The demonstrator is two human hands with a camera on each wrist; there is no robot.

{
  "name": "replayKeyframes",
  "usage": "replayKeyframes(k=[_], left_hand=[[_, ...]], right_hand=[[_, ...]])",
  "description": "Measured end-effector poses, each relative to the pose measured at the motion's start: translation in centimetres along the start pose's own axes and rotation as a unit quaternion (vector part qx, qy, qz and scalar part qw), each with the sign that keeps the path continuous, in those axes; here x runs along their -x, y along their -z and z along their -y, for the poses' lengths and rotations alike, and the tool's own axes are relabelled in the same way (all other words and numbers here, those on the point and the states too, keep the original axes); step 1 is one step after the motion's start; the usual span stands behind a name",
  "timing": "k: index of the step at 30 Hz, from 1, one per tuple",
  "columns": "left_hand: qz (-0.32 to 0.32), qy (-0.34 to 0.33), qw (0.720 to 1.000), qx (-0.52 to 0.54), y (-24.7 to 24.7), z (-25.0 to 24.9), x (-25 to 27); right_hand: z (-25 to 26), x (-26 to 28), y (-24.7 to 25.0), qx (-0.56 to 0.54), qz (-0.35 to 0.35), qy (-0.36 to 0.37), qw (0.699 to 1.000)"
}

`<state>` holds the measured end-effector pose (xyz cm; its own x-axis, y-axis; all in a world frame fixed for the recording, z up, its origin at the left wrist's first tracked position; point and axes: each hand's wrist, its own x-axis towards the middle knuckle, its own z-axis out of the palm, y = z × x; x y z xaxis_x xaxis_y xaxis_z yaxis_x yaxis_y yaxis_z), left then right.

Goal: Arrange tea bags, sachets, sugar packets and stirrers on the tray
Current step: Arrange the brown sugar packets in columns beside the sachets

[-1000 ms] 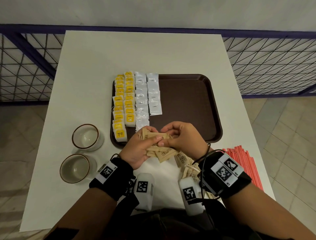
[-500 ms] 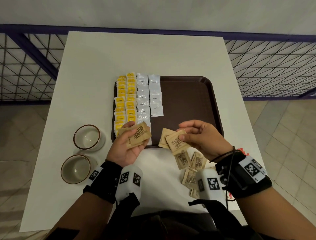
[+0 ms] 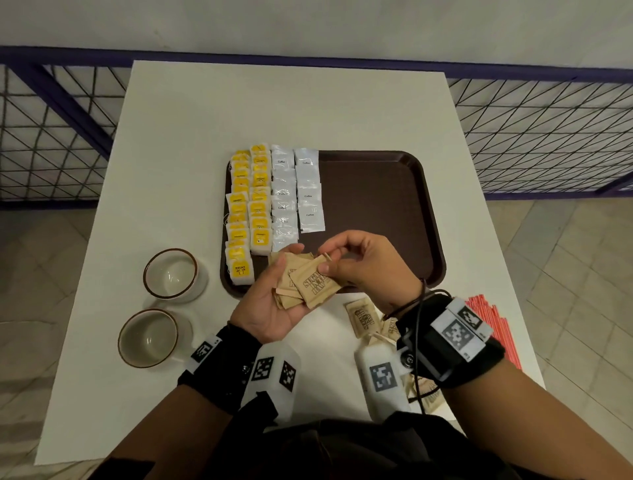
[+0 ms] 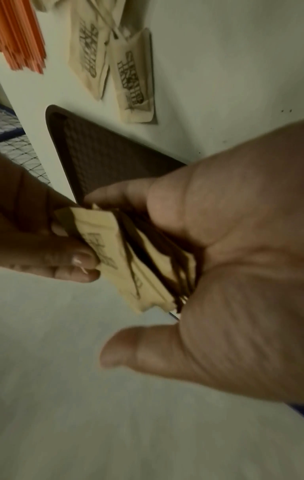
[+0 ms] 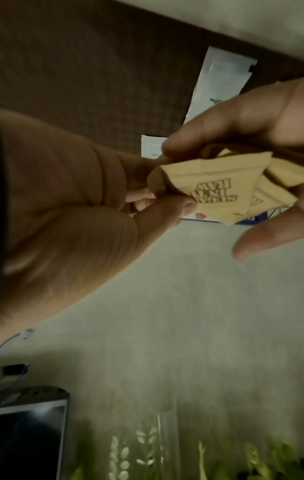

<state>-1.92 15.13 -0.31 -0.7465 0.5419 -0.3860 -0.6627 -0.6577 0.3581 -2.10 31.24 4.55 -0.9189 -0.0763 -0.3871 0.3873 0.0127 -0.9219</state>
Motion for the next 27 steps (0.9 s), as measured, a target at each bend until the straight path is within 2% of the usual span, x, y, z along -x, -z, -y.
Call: replayKeyframes(k=[5,8,11,15,20,23,25,27], left_hand=[[-0.024,0.003,1.000,-0.017,0.4,0.4,-0.4],[-0.015,-0.004,1.000,-0.010,0.1,0.2,0.0],[-0.018,-0.020,1.000,0.003,0.2,0.2,0.0],[-0.056,0.001,0.998,0.021,0.4,0.2,-0.4],[-0.055,-0.035,0.997,0.032,0.7,0.7,-0.8],[-0.054,-0.050,0.997,0.035,1.0,0.6,-1.1],[-0.056,-0.051,0.997,0.028,1.1,0.5,-1.2],[-0.058,-0.056,0.997,0.020,0.9,0.3,-1.2]], right_hand=[[-0.6,-0.1,-1.3,0.069,-0.073,0.035,0.994],[-0.8,-0.1,-1.1,0.011,-0.117,0.012,0.993],[-0.8,-0.1,-1.0,-0.039,-0.131,-0.008,0.991],[-0.8,-0.1,-1.4,0.042,-0.147,0.021,0.988],[-1.0,-0.1,-1.2,0.167,-0.132,0.050,0.976],[-1.1,0.4,-1.1,0.288,-0.132,0.106,0.942],[-0.9,0.8,-1.1,0.358,-0.086,0.143,0.919],[-0.8,1.1,-1.3,0.426,-0.009,0.131,0.895]])
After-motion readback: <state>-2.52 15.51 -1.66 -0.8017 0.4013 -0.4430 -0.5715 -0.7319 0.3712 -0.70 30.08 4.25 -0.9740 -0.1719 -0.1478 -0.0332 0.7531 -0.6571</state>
